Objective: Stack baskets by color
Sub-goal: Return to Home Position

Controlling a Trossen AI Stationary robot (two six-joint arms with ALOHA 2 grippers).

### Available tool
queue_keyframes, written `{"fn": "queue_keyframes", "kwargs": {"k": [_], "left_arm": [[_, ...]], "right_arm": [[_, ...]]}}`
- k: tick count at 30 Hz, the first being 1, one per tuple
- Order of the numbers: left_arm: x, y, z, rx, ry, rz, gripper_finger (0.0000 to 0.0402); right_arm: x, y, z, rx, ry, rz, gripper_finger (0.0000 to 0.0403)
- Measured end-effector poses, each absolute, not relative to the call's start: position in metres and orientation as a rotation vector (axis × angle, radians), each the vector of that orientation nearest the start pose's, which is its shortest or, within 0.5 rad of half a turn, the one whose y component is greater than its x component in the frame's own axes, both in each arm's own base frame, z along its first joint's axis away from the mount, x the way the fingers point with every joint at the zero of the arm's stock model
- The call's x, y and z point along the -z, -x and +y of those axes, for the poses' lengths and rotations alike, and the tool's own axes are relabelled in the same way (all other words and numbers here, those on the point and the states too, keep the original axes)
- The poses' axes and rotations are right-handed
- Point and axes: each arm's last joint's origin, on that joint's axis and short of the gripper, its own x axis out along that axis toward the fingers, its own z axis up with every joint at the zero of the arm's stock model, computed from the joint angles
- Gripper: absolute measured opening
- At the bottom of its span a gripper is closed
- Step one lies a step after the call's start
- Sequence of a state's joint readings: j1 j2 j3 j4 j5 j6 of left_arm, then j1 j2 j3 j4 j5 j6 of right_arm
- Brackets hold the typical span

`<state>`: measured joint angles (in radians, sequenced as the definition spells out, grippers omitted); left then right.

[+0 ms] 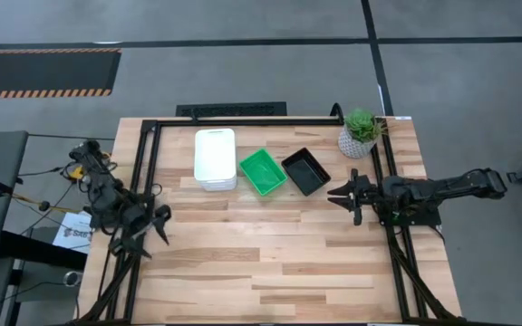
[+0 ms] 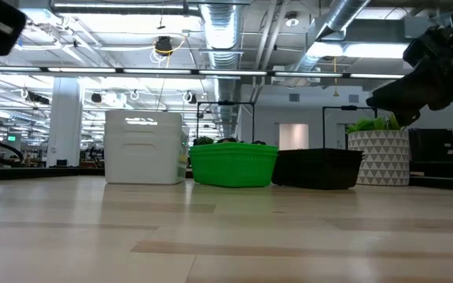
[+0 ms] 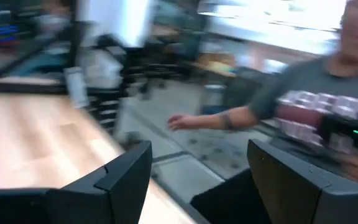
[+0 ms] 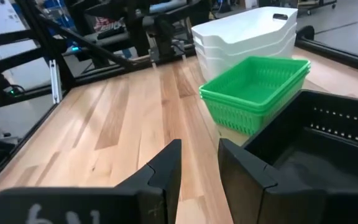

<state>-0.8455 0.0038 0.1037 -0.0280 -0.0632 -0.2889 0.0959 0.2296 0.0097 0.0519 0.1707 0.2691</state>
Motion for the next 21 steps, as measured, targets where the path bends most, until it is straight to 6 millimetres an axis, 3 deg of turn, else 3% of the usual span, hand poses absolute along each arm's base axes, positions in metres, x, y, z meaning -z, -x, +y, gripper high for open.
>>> {"fn": "queue_keyframes", "kwargs": {"k": [8, 16, 21], "left_arm": [[-0.176, -0.055, -0.078, 1.232, 0.128, -0.038, 0.0254], [-0.174, -0.059, -0.077, 1.085, -0.012, -0.097, 0.0254], [-0.171, -0.062, -0.074, 0.942, 0.056, -0.031, 0.0254]], "right_arm": [[-0.152, -0.11, 0.006, 0.094, -0.248, 0.16, 0.013], [-0.152, -0.11, 0.006, 0.094, -0.248, 0.163, 0.0128], [-0.152, -0.11, 0.006, 0.093, -0.248, 0.163, 0.0129]]}}
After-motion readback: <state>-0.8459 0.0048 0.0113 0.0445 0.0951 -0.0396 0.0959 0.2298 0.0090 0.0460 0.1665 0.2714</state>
